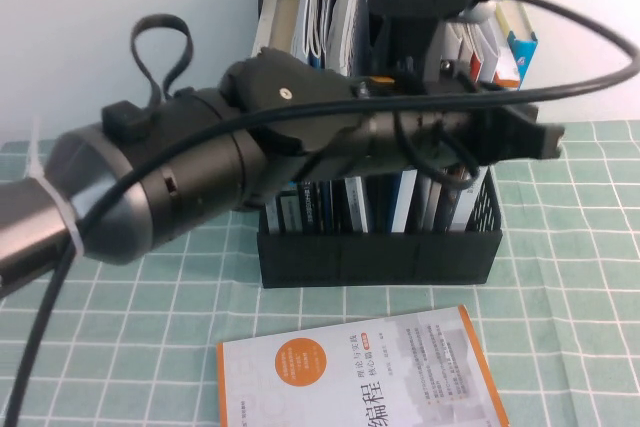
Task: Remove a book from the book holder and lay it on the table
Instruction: Hold the bookshelf
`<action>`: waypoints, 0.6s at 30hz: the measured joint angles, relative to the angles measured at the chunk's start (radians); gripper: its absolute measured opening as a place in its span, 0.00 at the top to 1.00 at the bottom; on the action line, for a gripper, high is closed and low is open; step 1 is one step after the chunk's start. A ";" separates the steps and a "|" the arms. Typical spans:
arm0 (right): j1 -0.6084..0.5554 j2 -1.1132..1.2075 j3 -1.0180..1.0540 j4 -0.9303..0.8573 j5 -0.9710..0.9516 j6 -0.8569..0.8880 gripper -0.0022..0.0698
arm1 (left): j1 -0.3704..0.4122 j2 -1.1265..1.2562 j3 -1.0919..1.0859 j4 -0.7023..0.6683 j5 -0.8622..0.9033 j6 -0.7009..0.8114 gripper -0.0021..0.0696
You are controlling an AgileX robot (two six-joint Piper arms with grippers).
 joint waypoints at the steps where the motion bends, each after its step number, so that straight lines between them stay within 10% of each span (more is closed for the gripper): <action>1: 0.000 0.000 0.027 0.000 -0.048 0.005 0.90 | -0.013 0.005 0.000 -0.040 -0.047 0.024 0.97; 18: 0.000 0.013 0.257 0.011 -0.623 0.036 0.91 | -0.030 0.210 -0.207 -0.047 -0.137 0.158 0.97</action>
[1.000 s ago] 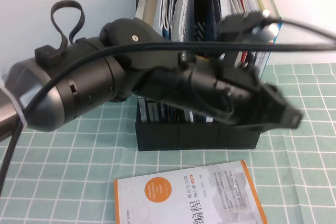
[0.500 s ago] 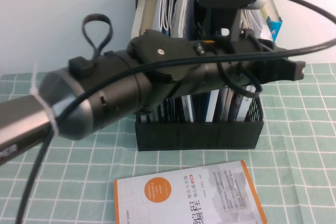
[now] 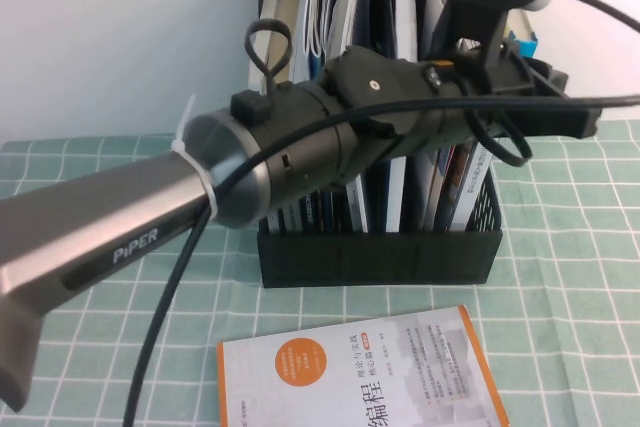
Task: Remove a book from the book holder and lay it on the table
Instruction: Hold the bookshelf
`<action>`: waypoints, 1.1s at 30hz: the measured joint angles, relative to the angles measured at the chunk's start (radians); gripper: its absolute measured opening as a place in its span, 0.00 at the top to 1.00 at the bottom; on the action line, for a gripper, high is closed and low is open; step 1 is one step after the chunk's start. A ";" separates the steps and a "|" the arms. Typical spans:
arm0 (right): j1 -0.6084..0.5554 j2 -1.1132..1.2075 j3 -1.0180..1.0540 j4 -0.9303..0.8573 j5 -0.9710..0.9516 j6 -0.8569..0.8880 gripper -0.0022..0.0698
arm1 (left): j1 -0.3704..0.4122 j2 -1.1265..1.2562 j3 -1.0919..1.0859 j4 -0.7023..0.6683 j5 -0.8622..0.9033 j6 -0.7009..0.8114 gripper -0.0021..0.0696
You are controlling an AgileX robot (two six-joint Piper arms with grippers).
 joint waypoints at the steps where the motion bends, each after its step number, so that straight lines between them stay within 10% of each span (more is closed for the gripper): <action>1: 0.000 0.009 0.000 0.007 -0.005 0.009 0.91 | 0.010 0.000 0.000 0.007 0.002 -0.005 0.97; 16: 0.000 0.432 0.000 0.017 -0.377 0.033 0.90 | 0.166 -0.031 -0.004 0.220 0.290 -0.307 0.97; 33: 0.000 1.263 -0.328 -0.007 -0.768 0.033 0.38 | 0.165 -0.051 -0.010 0.493 0.264 -0.621 0.98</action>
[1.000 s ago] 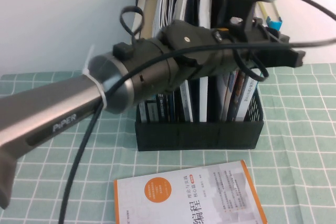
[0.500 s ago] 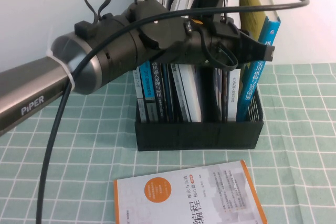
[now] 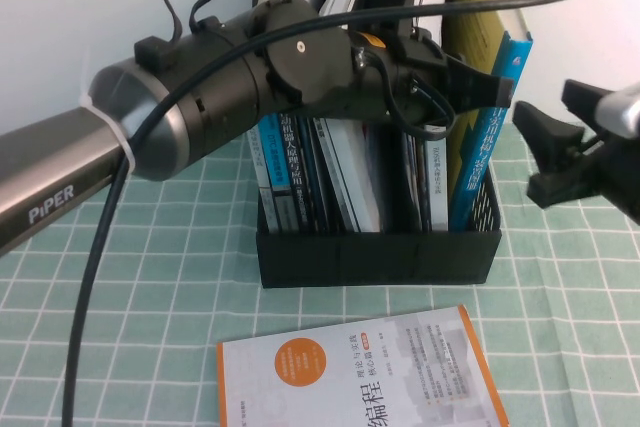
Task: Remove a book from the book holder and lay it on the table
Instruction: Hold the bookshelf, then pick up the right side book from the book shelf
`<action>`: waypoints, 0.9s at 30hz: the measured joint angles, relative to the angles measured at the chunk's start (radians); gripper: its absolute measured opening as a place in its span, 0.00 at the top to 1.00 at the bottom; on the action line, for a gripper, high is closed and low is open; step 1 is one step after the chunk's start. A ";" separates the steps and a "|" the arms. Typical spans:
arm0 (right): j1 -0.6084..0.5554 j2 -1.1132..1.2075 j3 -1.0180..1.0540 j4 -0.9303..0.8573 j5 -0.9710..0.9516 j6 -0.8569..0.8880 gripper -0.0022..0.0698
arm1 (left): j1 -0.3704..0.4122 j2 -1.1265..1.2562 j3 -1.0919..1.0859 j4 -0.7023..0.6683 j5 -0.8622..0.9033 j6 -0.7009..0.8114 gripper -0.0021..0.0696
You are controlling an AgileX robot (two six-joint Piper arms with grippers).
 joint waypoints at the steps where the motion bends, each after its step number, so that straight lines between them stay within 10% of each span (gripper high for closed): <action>1: 0.000 0.028 -0.020 0.000 -0.005 0.002 0.37 | 0.000 0.000 0.000 0.005 0.000 -0.010 0.98; 27: 0.000 0.321 -0.319 0.020 -0.055 0.046 0.56 | 0.023 -0.002 0.000 0.018 -0.007 -0.113 0.98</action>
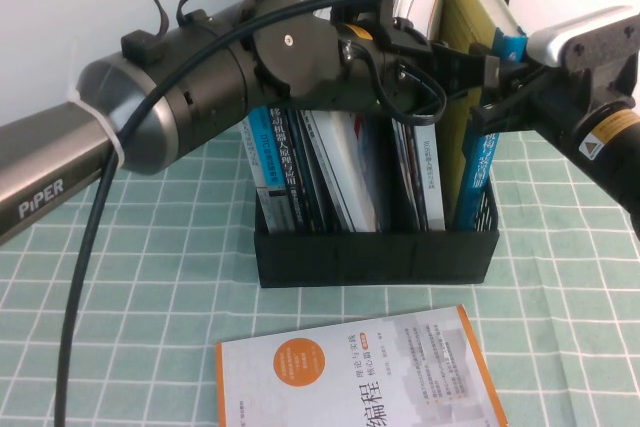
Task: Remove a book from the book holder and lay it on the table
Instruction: Pick up the right side book from the book shelf
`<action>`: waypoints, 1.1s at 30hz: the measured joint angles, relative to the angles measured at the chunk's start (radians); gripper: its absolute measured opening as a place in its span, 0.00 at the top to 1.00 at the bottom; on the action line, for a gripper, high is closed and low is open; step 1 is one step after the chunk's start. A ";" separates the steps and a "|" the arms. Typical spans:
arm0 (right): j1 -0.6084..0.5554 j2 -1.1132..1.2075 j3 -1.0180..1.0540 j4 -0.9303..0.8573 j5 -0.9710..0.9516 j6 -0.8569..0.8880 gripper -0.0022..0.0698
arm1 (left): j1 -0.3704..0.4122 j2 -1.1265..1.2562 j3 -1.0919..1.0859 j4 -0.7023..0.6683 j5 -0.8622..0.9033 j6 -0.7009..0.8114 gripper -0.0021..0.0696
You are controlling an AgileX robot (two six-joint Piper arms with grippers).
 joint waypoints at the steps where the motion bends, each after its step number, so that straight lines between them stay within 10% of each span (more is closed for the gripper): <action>1: 0.000 0.002 0.000 0.001 -0.007 -0.001 0.56 | 0.000 0.000 0.000 0.000 0.000 0.000 0.98; 33: 0.008 -0.420 0.019 0.105 -0.105 -0.306 0.67 | 0.022 -0.081 -0.086 -0.048 0.060 0.034 0.98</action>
